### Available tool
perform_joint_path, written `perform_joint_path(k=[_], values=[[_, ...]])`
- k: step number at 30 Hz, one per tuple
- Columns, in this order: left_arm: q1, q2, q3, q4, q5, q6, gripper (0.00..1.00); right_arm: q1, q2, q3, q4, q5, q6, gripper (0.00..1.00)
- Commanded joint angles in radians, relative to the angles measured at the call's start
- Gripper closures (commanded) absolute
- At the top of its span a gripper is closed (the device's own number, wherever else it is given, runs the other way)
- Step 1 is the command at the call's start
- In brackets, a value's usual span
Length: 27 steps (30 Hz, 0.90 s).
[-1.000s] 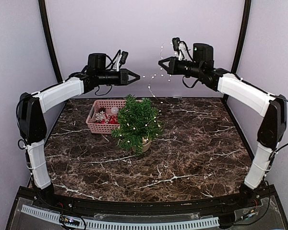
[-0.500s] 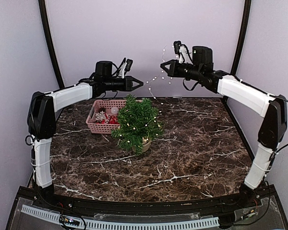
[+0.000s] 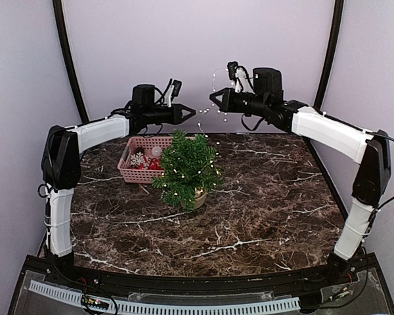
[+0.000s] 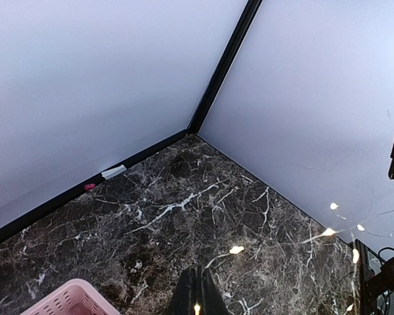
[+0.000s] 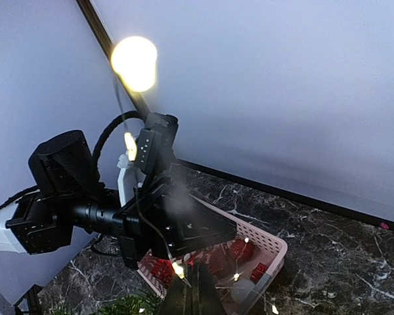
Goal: Decorate the small christmas tree
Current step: Wrap the side of the string light in the gap of the branches.
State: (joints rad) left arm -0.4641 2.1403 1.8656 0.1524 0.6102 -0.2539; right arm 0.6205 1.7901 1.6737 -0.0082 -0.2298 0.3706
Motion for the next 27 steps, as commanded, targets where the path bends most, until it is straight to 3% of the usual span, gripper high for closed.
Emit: perform_joint_path(k=[1,10,27], values=[[0.027,-0.003,-0.007,0.047,-0.017,-0.013,1.0,0.021,0.011,-0.007,0.031,0.017,0.019,1.0],[0.115,-0.034,-0.072,0.109,-0.013,-0.05,1.0,0.075,0.046,0.03,0.024,-0.013,0.028,1.0],[0.286,-0.262,-0.442,0.263,-0.052,-0.063,1.0,0.129,0.047,0.112,-0.058,-0.12,0.048,1.0]])
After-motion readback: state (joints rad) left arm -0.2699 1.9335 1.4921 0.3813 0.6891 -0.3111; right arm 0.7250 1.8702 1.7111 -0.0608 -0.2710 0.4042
